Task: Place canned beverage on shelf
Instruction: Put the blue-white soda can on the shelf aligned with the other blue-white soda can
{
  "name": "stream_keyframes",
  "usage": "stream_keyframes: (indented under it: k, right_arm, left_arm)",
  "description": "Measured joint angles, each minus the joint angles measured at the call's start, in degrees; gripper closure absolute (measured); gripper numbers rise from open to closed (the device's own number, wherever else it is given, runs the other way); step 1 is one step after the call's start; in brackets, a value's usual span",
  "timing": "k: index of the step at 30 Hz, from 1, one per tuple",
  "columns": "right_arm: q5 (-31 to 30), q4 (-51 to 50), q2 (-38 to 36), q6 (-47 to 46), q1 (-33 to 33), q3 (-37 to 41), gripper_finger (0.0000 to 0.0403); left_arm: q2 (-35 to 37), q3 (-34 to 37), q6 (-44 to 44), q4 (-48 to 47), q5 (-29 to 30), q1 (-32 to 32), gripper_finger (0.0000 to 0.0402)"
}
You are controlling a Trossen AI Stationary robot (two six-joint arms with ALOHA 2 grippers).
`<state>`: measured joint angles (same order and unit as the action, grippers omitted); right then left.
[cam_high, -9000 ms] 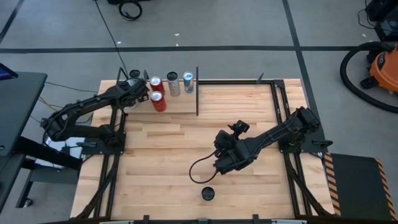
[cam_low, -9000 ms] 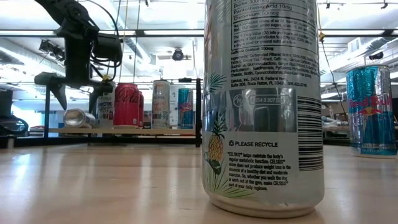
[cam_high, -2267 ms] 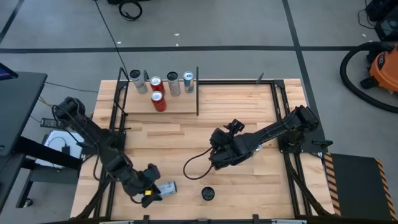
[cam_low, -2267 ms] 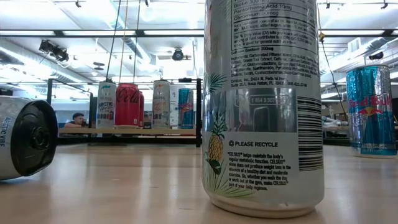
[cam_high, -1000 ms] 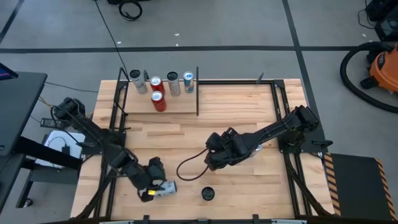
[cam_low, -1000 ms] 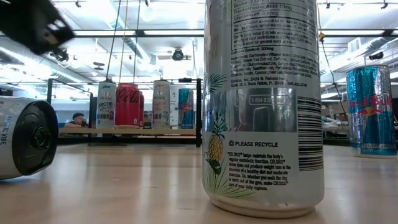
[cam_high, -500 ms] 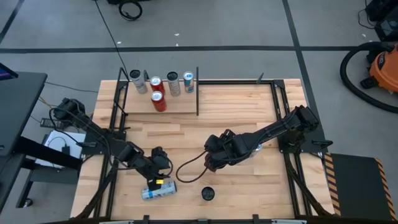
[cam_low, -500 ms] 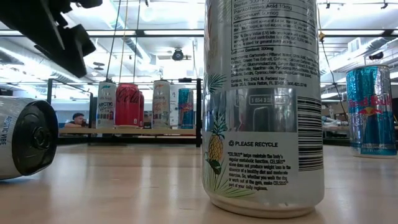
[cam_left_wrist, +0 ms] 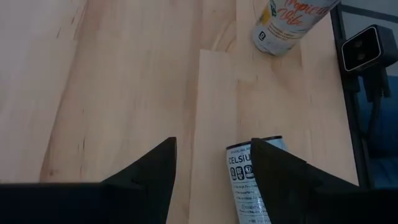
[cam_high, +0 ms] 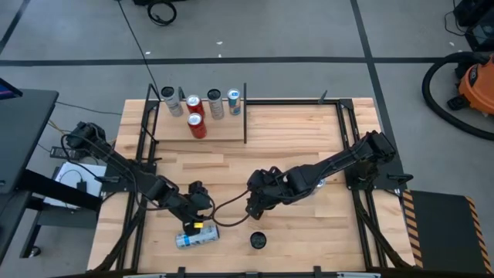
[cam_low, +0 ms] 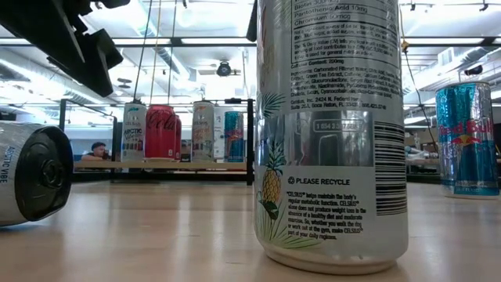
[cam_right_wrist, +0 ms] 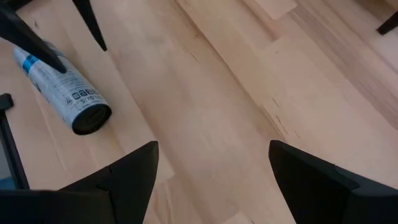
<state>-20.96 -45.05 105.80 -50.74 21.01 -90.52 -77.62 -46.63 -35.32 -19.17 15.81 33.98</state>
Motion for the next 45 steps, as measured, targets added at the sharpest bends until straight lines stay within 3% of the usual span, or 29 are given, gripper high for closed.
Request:
stream_keyframes:
  k: [12, 19, 25, 31, 37, 41, 45]
  right_arm:
    - [0.05, 2.83, 0.00, -0.67, -0.26, 0.00, 0.0089]
    - [0.05, 7.89, 0.00, -0.65, -0.26, 0.00, 0.0089]
    - [0.07, 13.78, 0.00, -0.66, -0.25, 0.00, 0.0089]
    - [0.07, 20.58, 0.00, -0.66, -0.24, 0.00, 0.0089]
    - [0.07, 27.88, 0.00, -0.66, -0.26, 0.00, 0.0089]
    - [0.07, 32.98, 0.00, -0.68, -0.26, 0.00, 0.0089]
    - [0.07, 37.35, 0.00, -0.63, -0.26, 0.00, 0.0089]
  left_arm:
    - [0.00, 0.00, -0.34, 0.09, 2.10, -0.06, 0.0196]
    - [0.00, 0.00, -5.77, -0.01, 6.81, -0.07, 0.0196]
    - [0.15, -0.03, -8.37, -0.06, 7.30, -0.04, 0.0207]
    - [0.15, -0.07, -10.90, -5.28, 8.90, -0.07, 0.0228]
    - [0.15, -0.07, -19.40, -10.00, 7.05, -0.07, 0.0235]
    - [0.17, -0.07, -25.52, -11.90, 2.79, -0.07, 0.0212]
    - [0.15, -0.07, -25.62, -13.26, 0.90, 0.01, 0.0147]
